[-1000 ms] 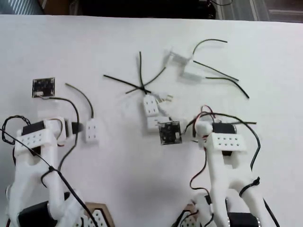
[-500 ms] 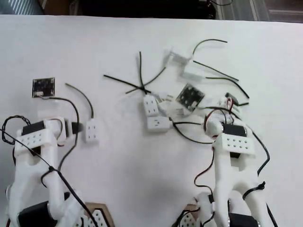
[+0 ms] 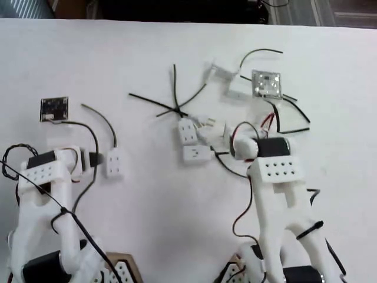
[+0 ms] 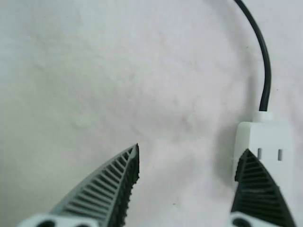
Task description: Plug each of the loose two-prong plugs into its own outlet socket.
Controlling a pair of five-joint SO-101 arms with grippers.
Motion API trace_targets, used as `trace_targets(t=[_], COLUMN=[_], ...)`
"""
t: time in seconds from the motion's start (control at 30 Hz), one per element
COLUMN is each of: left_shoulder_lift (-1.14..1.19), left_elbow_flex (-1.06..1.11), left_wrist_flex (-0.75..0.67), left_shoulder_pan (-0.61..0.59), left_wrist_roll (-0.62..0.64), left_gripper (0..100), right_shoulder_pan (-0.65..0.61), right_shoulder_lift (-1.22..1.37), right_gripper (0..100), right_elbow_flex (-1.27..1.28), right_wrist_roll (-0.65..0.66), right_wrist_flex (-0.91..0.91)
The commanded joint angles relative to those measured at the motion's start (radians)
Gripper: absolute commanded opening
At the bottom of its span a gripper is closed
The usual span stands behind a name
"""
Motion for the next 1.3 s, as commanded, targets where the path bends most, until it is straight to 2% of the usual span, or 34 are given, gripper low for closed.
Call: trace_targets(t=[0.0, 0.27, 0.57, 0.93, 1.1, 1.27], left_shoulder_lift=[-0.030, -0.030, -0.030, -0.030, -0.030, -0.030], left_elbow_flex=[-0.003, -0.003, -0.003, -0.003, -0.003, -0.003], left_wrist_flex=[-0.017, -0.017, -0.017, -0.017, -0.017, -0.017], left_shoulder_pan=[-0.002, -0.002, -0.002, -0.002, -0.002, -0.002], left_wrist_roll=[-0.003, -0.003, -0.003, -0.003, -0.003, -0.003], left_gripper=[32, 32, 32, 32, 32, 32], right_shoulder_pan=[-0.022, -0.022, -0.022, 0.064, 0.051, 0.028], right_shoulder_lift=[0.061, 0.394, 0.673, 0.705, 0.756, 0.831], right_gripper=[21.9, 21.9, 21.8, 20.8, 12.8, 15.7], right_elbow_flex=[-0.109, -0.278, -0.434, -0.440, -0.448, -0.448], right_wrist_roll=[-0.152, -0.407, -0.588, -0.598, -0.597, -0.597], right_wrist_flex=[0.010, 0.010, 0.015, 0.018, 0.007, -0.074])
